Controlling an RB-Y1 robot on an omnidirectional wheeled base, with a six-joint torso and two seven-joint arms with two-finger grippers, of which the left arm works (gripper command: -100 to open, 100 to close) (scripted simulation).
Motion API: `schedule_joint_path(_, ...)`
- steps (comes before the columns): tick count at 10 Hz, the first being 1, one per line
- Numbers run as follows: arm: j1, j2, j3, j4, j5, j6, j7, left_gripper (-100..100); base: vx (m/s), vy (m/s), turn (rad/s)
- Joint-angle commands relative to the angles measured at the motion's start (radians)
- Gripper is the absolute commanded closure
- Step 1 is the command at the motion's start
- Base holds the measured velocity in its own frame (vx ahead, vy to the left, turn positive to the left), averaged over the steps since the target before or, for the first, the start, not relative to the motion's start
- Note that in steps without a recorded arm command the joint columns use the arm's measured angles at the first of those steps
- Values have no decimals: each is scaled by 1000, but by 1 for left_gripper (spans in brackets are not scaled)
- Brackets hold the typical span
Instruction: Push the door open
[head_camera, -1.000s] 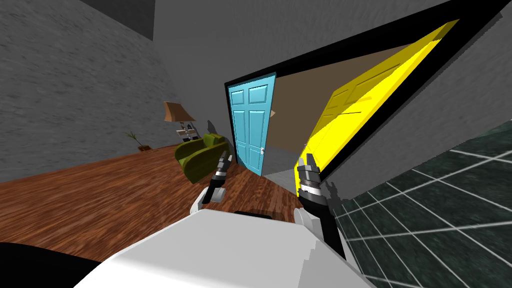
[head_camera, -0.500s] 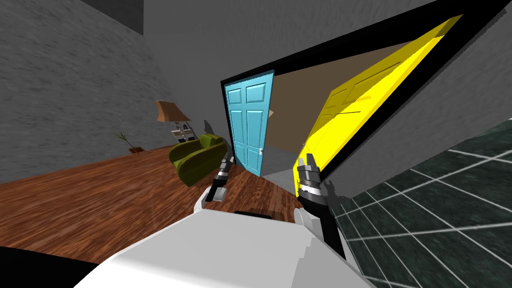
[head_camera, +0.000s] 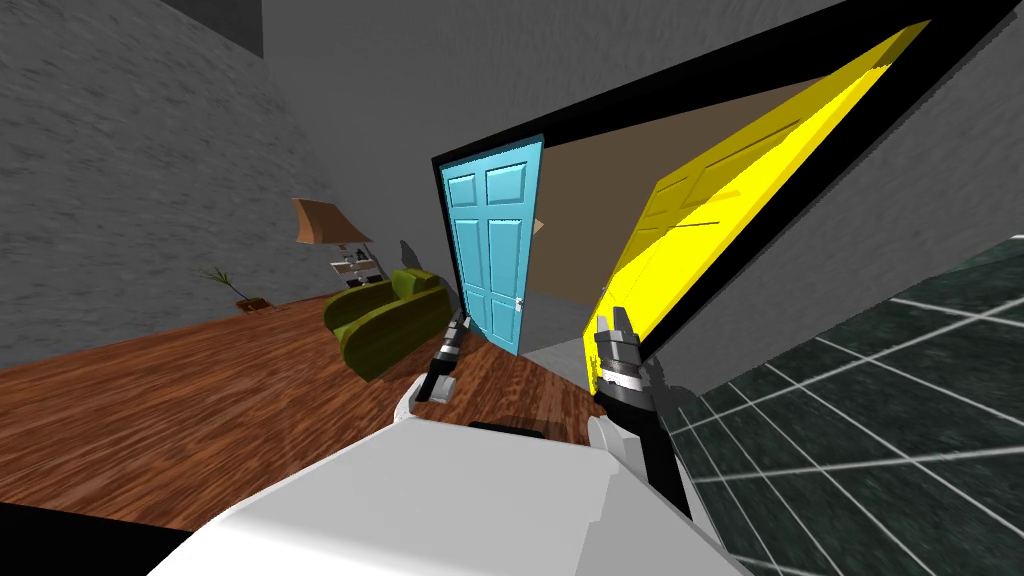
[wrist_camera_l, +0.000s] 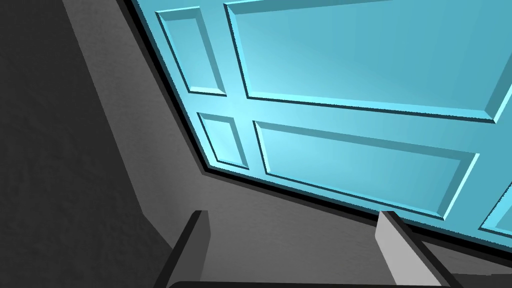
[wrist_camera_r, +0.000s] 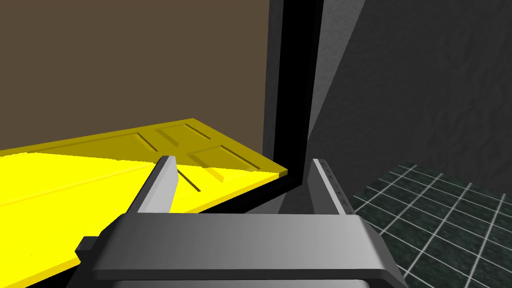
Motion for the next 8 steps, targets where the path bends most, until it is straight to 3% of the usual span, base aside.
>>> schedule_joint_path(1, -20, 3, -6, 50, 3, -14, -2, -100, 81, -13, -82)
schedule_joint_path(2, -20, 3, -6, 60, 3, -14, -2, -100, 59, -12, -20)
schedule_joint_path(6, -74, 12, -20, 207, 11, -45, -4, -100, 93, -12, -78)
schedule_joint_path(8, -88, 14, -24, 247, 13, -53, -5, -100, 88, -12, -55)
